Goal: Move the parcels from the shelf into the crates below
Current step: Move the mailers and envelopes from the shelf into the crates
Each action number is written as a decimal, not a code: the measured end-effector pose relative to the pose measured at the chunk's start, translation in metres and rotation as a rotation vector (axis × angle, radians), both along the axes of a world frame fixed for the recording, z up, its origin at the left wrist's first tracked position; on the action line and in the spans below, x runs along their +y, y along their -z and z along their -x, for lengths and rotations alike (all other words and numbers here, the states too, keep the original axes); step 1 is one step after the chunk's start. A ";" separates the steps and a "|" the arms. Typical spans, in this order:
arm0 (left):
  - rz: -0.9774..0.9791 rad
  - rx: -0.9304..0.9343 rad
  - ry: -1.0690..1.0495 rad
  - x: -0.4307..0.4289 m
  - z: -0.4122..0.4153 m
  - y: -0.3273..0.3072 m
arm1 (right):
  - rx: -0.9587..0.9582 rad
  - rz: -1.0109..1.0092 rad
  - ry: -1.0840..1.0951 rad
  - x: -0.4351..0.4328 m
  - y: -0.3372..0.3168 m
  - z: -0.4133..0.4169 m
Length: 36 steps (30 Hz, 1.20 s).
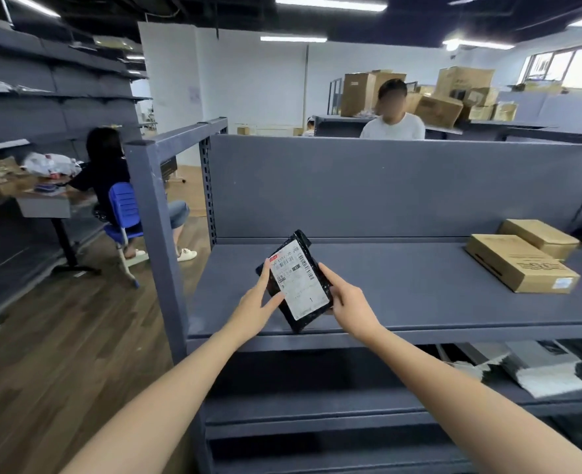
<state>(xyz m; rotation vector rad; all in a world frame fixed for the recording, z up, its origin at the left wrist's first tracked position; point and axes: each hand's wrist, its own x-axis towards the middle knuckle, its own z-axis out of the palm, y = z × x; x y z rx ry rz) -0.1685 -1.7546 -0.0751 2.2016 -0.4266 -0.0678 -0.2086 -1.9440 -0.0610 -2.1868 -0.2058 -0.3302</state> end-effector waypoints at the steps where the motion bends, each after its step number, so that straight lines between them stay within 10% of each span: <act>1: 0.064 0.019 0.008 -0.006 0.002 -0.002 | 0.033 -0.078 -0.013 -0.001 0.001 0.003; 10: 0.476 0.058 -0.057 -0.025 0.014 -0.017 | 0.130 -0.316 -0.003 -0.013 0.002 0.020; 29: 0.254 -0.012 0.113 0.009 0.052 -0.003 | -0.049 -0.240 0.117 -0.014 -0.007 0.027; 36: 0.237 0.006 0.007 0.012 0.078 0.018 | 0.201 -0.125 -0.013 -0.021 0.023 0.063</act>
